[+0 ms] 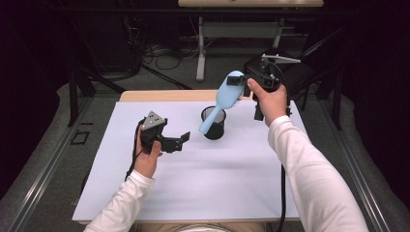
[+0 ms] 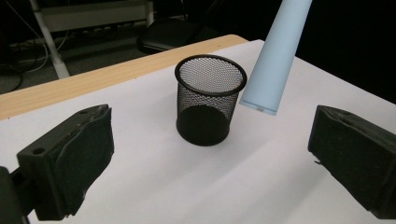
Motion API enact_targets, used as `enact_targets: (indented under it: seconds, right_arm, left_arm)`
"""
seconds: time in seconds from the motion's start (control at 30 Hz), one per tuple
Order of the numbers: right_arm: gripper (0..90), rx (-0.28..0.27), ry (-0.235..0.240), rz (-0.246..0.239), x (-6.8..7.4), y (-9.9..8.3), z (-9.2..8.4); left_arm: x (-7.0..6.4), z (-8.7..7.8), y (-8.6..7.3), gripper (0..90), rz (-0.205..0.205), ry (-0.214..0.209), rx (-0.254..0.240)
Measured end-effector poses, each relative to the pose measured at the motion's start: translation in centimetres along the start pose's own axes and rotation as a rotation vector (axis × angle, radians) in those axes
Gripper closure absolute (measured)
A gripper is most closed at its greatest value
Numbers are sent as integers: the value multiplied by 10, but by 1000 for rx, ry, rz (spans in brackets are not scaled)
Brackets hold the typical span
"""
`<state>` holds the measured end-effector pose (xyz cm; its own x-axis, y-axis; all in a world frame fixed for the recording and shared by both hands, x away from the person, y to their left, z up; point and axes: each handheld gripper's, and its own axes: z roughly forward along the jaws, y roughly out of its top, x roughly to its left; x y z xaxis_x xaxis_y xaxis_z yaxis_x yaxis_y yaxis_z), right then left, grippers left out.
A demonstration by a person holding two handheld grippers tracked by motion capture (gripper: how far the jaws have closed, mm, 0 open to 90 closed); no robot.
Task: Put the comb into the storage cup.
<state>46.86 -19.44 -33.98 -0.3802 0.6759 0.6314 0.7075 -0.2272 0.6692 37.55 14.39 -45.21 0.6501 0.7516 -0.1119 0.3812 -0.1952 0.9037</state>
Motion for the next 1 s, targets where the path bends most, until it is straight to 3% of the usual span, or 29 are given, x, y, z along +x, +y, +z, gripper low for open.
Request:
enact_targets:
  seconds: [0.43,0.67,1.0]
  right_arm:
    - [494,-16,-30,-30,5,6,-5]
    - [494,-18,-44,-44,7,8,-4]
    - [493,-23,-60,-65,10,11,-3]
  left_arm:
    - [1,-8,-1,6,-13,-32,8]
    - [0,-9,-2,6,14,-20,24]
    - [3,-14,-2,6,1,-26,24]
